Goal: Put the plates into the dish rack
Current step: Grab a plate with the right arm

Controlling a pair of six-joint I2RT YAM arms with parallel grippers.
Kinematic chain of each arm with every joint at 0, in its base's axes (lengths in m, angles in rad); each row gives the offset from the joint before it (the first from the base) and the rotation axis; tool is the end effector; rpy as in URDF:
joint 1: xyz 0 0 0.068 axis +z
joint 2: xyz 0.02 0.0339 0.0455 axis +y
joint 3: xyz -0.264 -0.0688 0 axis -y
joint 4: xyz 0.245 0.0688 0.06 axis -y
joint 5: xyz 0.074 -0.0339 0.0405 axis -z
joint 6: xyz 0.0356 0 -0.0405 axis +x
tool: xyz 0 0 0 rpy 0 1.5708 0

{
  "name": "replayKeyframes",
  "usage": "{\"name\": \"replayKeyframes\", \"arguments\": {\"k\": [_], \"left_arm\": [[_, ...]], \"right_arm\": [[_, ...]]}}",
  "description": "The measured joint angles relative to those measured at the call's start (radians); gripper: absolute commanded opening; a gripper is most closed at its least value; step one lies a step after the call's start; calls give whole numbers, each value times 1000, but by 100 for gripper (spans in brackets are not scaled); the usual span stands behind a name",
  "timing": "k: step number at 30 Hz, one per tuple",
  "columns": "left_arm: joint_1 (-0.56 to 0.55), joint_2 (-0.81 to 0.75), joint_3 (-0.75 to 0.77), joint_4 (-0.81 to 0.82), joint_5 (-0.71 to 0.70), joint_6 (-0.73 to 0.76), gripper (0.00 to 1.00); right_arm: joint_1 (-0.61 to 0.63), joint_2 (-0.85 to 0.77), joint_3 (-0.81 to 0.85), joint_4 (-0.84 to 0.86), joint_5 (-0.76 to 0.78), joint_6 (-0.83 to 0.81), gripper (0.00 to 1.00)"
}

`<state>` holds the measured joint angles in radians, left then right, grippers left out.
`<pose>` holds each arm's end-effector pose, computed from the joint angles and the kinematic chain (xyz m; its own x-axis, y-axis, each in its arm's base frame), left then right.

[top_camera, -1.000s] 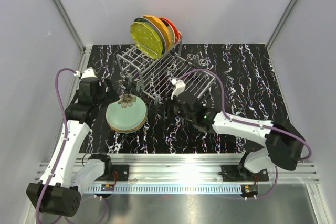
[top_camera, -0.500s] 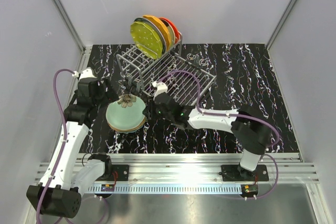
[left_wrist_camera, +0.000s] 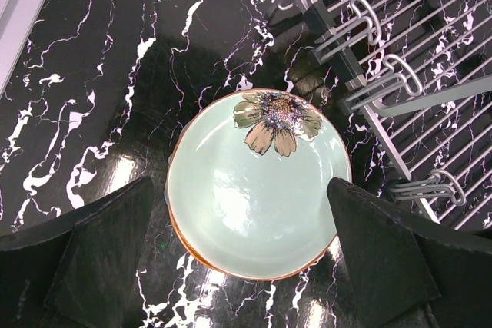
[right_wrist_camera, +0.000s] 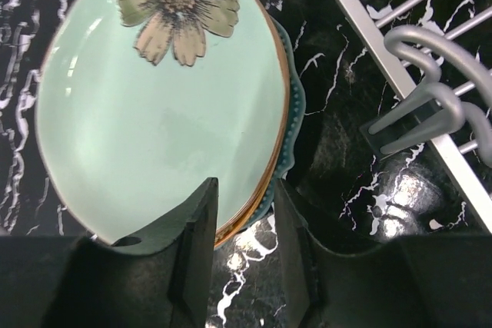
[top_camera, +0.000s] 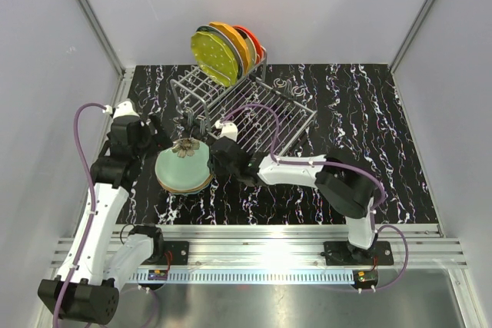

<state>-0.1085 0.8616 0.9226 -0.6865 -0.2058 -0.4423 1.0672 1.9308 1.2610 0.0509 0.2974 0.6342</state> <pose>0.1769 -0.0120 0.3249 -0.5009 -0.3669 -0.7839 -0.3022 0.9228 -0.2388 0.2168 0.3719 0.1928 -0.6535 -0.0121 -0.7569 -0.4159 0.8412 0.3457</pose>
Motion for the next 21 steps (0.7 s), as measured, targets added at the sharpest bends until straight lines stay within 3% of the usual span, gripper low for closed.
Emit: {"name": "replayKeyframes", "arguments": {"k": [4, 14, 18, 21], "left_arm": [[0, 0, 0, 0, 4, 0, 99], [0, -5, 0, 0, 23, 0, 99], [0, -5, 0, 0, 26, 0, 99], [0, -5, 0, 0, 26, 0, 99]], "right_arm": [[0, 53, 42, -34, 14, 11, 49], [0, 127, 118, -49, 27, 17, 49], [0, 140, 124, -50, 28, 18, 45], [-3, 146, 127, -55, 32, 18, 35]]}}
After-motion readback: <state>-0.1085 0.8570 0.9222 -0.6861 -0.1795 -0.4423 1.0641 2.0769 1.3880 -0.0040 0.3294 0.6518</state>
